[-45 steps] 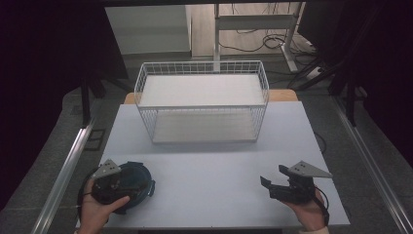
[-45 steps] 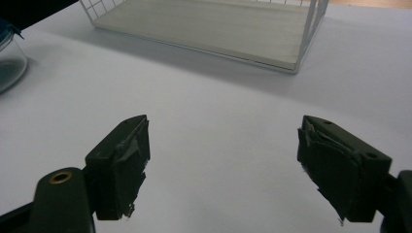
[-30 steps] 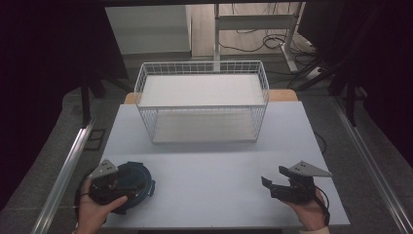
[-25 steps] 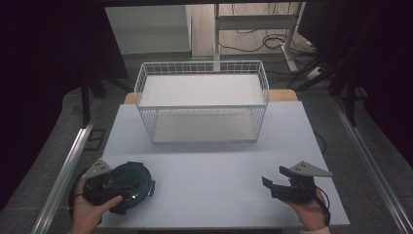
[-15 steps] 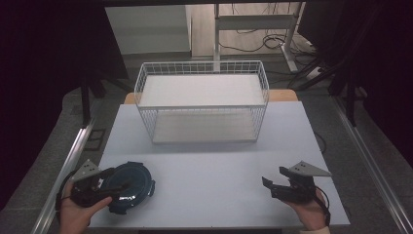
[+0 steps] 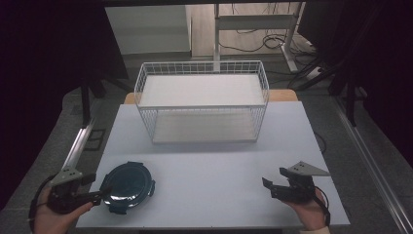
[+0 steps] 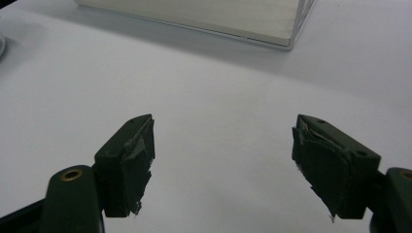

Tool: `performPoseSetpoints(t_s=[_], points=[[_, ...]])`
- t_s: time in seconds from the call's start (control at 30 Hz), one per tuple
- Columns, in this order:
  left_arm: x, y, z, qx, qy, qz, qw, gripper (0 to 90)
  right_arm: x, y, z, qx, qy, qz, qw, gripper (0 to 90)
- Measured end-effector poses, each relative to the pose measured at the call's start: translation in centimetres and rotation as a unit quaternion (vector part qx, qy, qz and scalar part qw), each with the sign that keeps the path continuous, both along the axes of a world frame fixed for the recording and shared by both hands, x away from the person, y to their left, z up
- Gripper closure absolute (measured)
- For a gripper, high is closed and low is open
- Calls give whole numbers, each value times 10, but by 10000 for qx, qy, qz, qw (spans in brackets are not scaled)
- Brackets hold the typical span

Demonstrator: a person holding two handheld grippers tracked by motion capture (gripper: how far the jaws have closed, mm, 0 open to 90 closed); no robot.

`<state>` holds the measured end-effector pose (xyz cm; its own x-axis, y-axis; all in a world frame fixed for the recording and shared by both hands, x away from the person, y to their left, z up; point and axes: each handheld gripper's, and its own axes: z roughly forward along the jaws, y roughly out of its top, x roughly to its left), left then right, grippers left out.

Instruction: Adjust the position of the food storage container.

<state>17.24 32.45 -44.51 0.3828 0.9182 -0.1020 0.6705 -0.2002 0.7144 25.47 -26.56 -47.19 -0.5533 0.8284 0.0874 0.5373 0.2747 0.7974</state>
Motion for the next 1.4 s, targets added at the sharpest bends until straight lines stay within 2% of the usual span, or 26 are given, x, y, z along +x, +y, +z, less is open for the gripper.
performPoseSetpoints(t_s=[0.13, 0.3, 0.4, 0.5, 0.7, 1.0, 1.13, 1.2, 1.4], points=[[-6, 7, -5, 161, 115, 71, 9998, 435, 0, 0, 0, -6, 0, -12, 10000, 230], [-13, 17, -14, 196, 376, 104, 9990, 664, 1, 1, -2, -53, 35, -88, 9999, 229], [-15, 18, -21, 280, 565, 57, 9980, 805, 1, 1, -3, -80, 61, -96, 9999, 229], [-16, 16, -30, 303, 744, -54, 9967, 895, 1, 2, -3, -90, 65, -95, 9999, 229], [-13, 11, -44, 415, 988, -39, 9942, 900, 1, 2, -4, -116, 94, -98, 9998, 229], [-9, 11, -54, 293, 1092, -11, 9936, 900, 1, 1, -5, -153, 103, -105, 9998, 229], [-5, 5, -59, 338, 1170, -62, 9925, 900, 2, 2, -5, -161, 100, -104, 9998, 229], [-3, 5, -60, 392, 1177, -5, 9923, 900, 2, 3, -6, -179, 123, -94, 9997, 229], [2, 7, -61, 263, 1208, 51, 9923, 900, 2, 4, -7, -199, 137, -81, 9997, 229]])
